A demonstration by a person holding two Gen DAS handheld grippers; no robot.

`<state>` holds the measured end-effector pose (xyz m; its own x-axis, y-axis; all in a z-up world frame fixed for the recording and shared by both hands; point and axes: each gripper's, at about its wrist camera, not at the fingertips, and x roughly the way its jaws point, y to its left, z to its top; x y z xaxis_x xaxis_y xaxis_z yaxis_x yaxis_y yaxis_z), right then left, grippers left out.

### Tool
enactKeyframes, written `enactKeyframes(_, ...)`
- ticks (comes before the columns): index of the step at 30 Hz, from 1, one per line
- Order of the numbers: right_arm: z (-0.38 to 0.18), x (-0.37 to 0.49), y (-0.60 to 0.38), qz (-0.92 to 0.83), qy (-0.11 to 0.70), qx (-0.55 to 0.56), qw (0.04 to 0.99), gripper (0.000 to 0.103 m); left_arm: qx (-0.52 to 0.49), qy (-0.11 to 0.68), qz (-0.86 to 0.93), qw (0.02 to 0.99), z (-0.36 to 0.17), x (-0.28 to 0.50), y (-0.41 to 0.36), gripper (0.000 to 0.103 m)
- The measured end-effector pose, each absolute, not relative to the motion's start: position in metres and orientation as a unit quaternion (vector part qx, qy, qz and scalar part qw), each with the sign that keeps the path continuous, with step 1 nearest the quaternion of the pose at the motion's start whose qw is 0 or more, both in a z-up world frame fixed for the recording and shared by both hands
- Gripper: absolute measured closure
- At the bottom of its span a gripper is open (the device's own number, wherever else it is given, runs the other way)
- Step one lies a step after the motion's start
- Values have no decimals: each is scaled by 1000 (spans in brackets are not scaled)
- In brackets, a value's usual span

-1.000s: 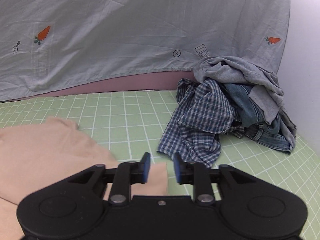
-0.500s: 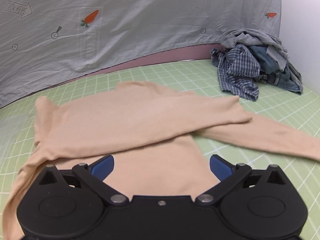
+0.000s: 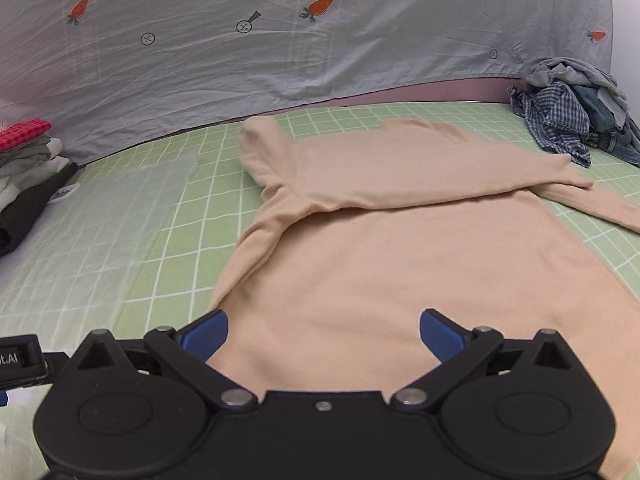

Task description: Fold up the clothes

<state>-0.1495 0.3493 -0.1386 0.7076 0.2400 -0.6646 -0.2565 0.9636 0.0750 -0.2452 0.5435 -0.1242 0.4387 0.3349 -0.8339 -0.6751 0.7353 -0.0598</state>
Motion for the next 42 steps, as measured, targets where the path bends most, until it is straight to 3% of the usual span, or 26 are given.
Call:
enactKeyframes(6, -141, -168, 374, 144, 352, -41, 924, 1, -198, 435, 315, 820, -130, -258, 546, 5)
enactKeyframes(11, -147, -171, 379, 148, 368, -42, 917, 22, -200, 437, 319, 817, -132, -262, 546, 5)
enactKeyframes(14, -146, -173, 382, 167, 368, -45, 913, 38, -201, 437, 321, 816, -132, -263, 546, 5)
enactKeyframes(19, -145, -179, 389, 208, 368, -60, 904, 77, -200, 436, 324, 816, -132, -262, 544, 5)
enactKeyframes(23, -147, -182, 393, 235, 368, -85, 896, 100, -195, 436, 322, 818, -128, -258, 538, 5)
enactKeyframes(42, -110, -106, 234, 221, 361, 9, 906, 101, -161, 442, 259, 844, -115, -187, 418, 5)
